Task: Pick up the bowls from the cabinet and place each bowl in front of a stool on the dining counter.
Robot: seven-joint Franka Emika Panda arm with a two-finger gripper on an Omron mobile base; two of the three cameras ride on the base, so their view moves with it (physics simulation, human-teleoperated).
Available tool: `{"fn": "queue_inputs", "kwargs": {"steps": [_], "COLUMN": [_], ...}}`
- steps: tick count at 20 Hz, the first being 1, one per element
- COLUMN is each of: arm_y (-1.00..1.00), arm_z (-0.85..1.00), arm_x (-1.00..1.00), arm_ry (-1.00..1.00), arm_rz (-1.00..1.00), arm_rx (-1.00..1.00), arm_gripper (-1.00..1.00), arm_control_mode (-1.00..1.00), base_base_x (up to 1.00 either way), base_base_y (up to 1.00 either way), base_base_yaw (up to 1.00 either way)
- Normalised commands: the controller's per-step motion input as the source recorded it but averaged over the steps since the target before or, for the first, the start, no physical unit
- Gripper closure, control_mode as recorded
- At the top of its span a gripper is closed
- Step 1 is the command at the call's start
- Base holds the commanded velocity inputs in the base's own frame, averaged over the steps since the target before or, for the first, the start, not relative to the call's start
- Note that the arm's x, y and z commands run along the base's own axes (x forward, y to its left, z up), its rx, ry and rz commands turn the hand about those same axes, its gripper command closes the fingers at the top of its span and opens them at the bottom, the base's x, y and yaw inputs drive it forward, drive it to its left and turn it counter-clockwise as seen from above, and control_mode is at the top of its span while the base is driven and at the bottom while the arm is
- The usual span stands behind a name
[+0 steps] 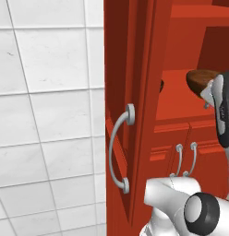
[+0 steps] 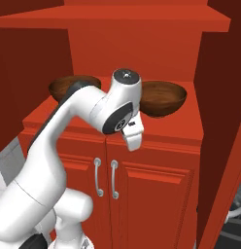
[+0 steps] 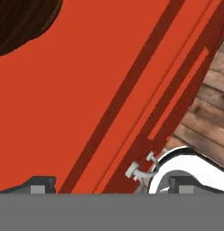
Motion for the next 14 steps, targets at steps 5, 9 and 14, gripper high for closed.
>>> {"fn": "queue_inputs", "kwargs": {"steps": [5, 9, 14], "arm_y": [-0.34, -0.35, -0.16], "arm_z": [0.15, 0.32, 0.56], "arm_x": [0.00, 0.01, 0.11], "arm_ry": [-0.09, -0.01, 0.01], "arm_rz": [-0.24, -0.18, -0.11], "arm_rx": [0.24, 0.12, 0.01], "arm_gripper": [-1.00, -1.00, -1.00], "arm_control_mode": [-1.00, -1.00, -1.00], "base_base_x": [0.00, 0.00, 0.00], "base_base_y": [0.00, 0.00, 0.00], "base_base_yaw": [0.00, 0.00, 0.00]}}
